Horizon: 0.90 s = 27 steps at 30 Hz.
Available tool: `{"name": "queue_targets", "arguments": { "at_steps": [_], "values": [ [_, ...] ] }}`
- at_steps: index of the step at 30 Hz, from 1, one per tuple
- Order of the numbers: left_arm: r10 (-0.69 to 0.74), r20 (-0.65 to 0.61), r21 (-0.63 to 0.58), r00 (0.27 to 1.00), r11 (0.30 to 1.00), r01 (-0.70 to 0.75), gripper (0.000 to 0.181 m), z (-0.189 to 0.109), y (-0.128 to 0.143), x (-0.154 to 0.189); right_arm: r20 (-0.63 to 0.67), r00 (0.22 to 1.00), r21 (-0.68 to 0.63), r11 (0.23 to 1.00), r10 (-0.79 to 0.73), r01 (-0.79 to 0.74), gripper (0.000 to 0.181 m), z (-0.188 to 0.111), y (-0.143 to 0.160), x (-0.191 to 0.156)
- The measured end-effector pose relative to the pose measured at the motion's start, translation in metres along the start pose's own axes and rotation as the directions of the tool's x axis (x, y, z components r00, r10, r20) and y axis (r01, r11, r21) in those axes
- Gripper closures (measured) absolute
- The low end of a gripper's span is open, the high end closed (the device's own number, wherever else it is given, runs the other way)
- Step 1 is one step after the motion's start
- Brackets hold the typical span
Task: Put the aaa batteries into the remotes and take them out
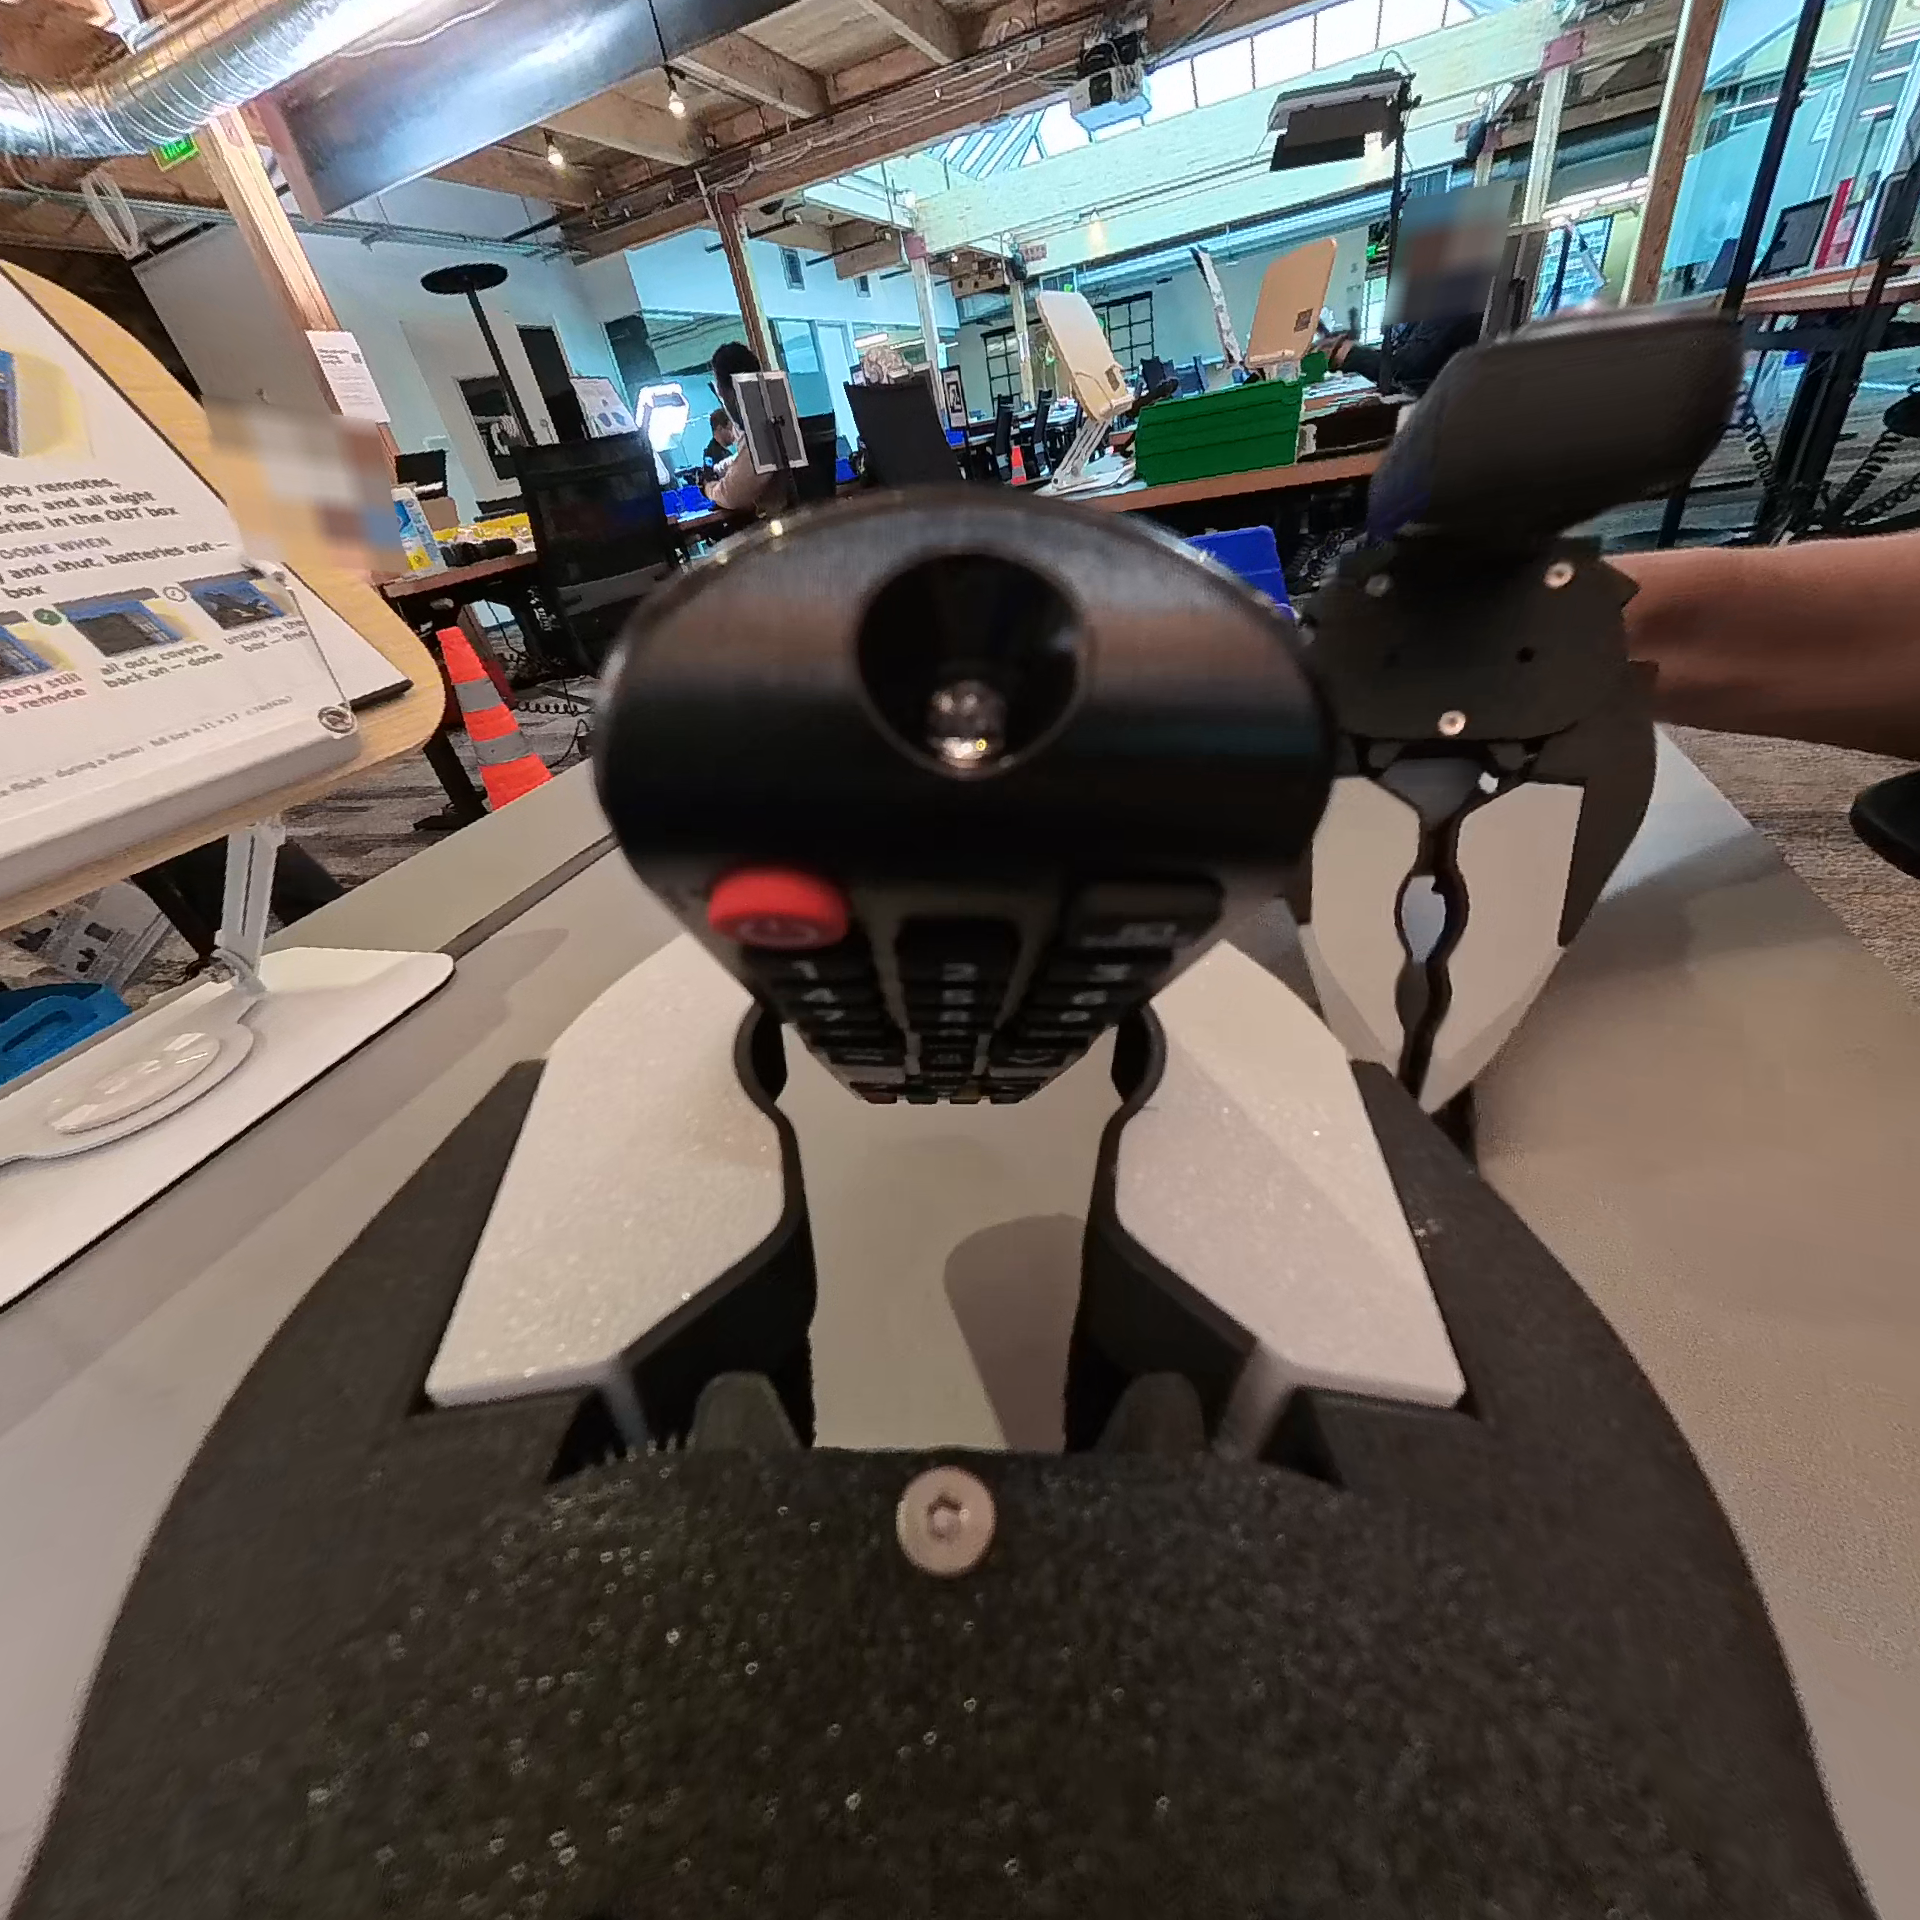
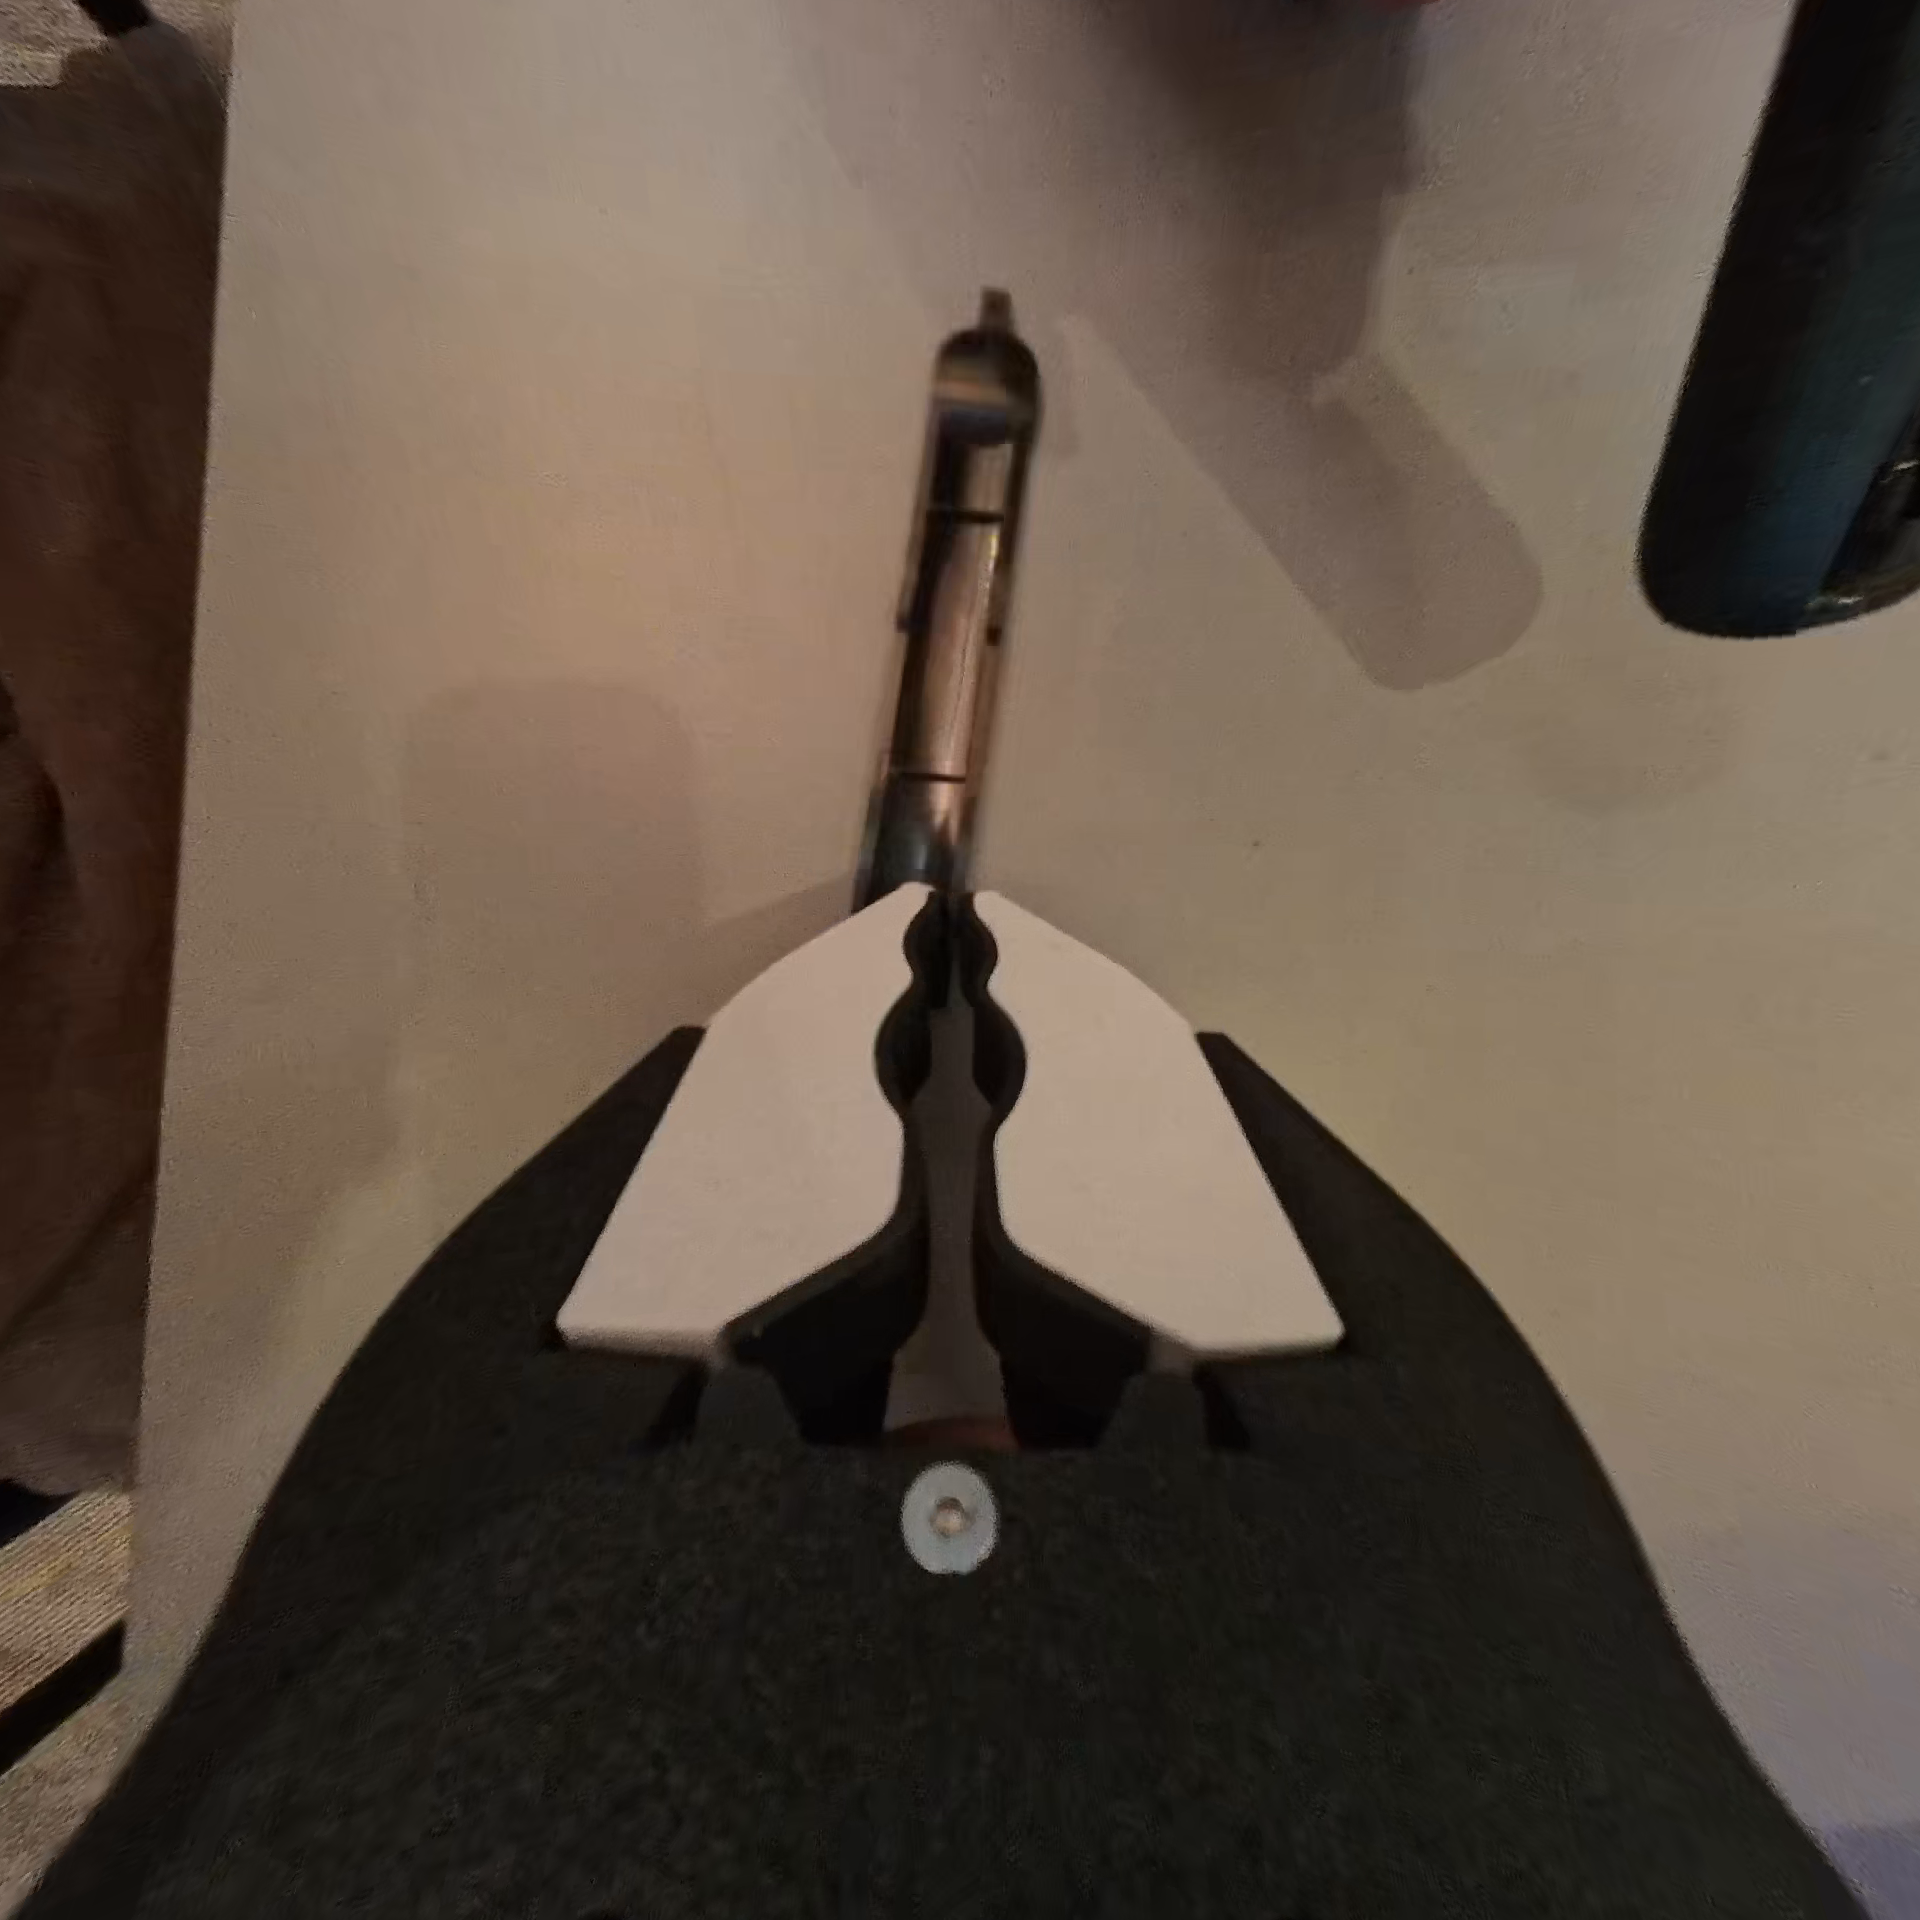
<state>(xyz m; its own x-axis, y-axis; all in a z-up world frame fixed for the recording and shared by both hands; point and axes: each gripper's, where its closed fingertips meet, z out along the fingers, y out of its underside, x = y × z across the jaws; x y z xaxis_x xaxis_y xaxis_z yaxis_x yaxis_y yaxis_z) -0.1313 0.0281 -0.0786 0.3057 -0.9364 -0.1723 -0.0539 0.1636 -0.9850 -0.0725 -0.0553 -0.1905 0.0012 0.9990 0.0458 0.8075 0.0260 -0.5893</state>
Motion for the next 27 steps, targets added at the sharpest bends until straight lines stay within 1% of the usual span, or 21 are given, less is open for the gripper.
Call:
{"name": "queue_targets", "arguments": {
  "at_steps": [2,4,5,6,7,8,9,10,11,12,14,17,18,19,20,21,23,24,25,26,27],
  "values": [
    [-0.005,0.002,0.005,1.0,1.0,0.005,0.12,0.0,-0.001,-0.001,-0.085,0.996,0.059,0.998,0.004,0.001,0.18,-0.011,-0.005,0.009],
    [-0.008,0.009,0.01,1.0,1.0,0.008,0.12,-0.002,-0.002,-0.003,-0.231,0.973,0.116,0.993,0.027,0.0,0.18,-0.03,-0.011,0.027],
    [-0.007,0.015,0.012,1.0,1.0,0.006,0.12,-0.002,-0.003,-0.005,-0.311,0.95,0.132,0.991,0.024,0.018,0.18,-0.04,-0.014,0.035],
    [-0.006,0.027,0.015,1.0,1.0,0.005,0.12,-0.003,-0.004,-0.007,-0.415,0.91,0.109,0.993,0.008,0.041,0.18,-0.049,-0.014,0.043],
    [-0.001,0.049,0.025,0.999,1.0,0.0,0.12,-0.005,-0.006,-0.011,-0.52,0.853,0.056,0.995,-0.042,0.083,0.179,-0.058,-0.013,0.053],
    [0.001,0.064,0.036,0.998,0.999,-0.004,0.12,-0.008,-0.009,-0.015,-0.608,0.784,-0.016,0.989,-0.124,0.145,0.179,-0.065,-0.012,0.059],
    [-0.006,0.067,0.042,0.998,0.999,0.003,0.12,-0.009,-0.011,-0.017,-0.687,0.687,-0.138,0.97,-0.238,0.198,0.18,-0.072,-0.01,0.066],
    [-0.021,0.074,0.049,0.997,0.999,0.017,0.12,-0.011,-0.012,-0.021,-0.737,0.568,-0.284,0.931,-0.366,0.23,0.18,-0.077,-0.006,0.073],
    [-0.038,0.081,0.06,0.996,0.998,0.033,0.12,-0.012,-0.013,-0.024,-0.735,0.484,-0.404,0.88,-0.474,0.248,0.179,-0.077,-0.001,0.077],
    [-0.056,0.082,0.065,0.995,0.997,0.05,0.12,-0.013,-0.013,-0.026,-0.706,0.459,-0.479,0.841,-0.54,0.252,0.179,-0.072,0.005,0.077],
    [-0.079,0.089,0.068,0.993,0.995,0.073,0.12,-0.014,-0.011,-0.03,-0.667,0.474,-0.518,0.815,-0.575,0.259,0.179,-0.057,0.013,0.073],
    [-0.093,0.089,0.07,0.992,0.994,0.086,0.12,-0.014,-0.01,-0.032,-0.638,0.54,-0.506,0.827,-0.549,0.244,0.179,-0.05,0.019,0.066],
    [-0.093,0.087,0.071,0.992,0.994,0.087,0.12,-0.014,-0.011,-0.032,-0.62,0.585,-0.481,0.842,-0.523,0.243,0.179,-0.047,0.02,0.06],
    [-0.093,0.086,0.07,0.992,0.994,0.087,0.12,-0.014,-0.011,-0.031,-0.611,0.637,-0.428,0.873,-0.47,0.233,0.178,-0.043,0.019,0.052],
    [-0.092,0.086,0.071,0.992,0.994,0.086,0.12,-0.014,-0.011,-0.031,-0.595,0.696,-0.359,0.908,-0.402,0.217,0.177,-0.038,0.018,0.041],
    [-0.093,0.083,0.071,0.992,0.994,0.087,0.12,-0.014,-0.011,-0.03,-0.563,0.758,-0.284,0.938,-0.33,0.198,0.171,-0.032,0.016,0.03],
    [-0.094,0.078,0.068,0.992,0.994,0.089,0.12,-0.013,-0.01,-0.029,-0.526,0.835,-0.141,0.985,-0.162,0.102,0.163,-0.029,0.014,0.016],
    [-0.095,0.075,0.067,0.993,0.994,0.09,0.12,-0.012,-0.01,-0.028,-0.476,0.877,-0.073,0.997,-0.065,0.034,0.156,-0.027,0.014,0.01],
    [-0.095,0.071,0.065,0.993,0.994,0.091,0.12,-0.012,-0.01,-0.027,-0.43,0.902,-0.012,0.999,0.043,-0.053,0.149,-0.027,0.015,0.005],
    [-0.094,0.069,0.064,0.993,0.994,0.09,0.12,-0.012,-0.01,-0.027,-0.395,0.904,0.047,0.987,0.163,-0.157,0.145,-0.028,0.018,0.004],
    [-0.093,0.067,0.065,0.993,0.994,0.089,0.12,-0.011,-0.01,-0.026,-0.32,0.906,0.095,0.961,0.277,-0.261,0.139,-0.027,0.02,-0.001]
  ]
}}
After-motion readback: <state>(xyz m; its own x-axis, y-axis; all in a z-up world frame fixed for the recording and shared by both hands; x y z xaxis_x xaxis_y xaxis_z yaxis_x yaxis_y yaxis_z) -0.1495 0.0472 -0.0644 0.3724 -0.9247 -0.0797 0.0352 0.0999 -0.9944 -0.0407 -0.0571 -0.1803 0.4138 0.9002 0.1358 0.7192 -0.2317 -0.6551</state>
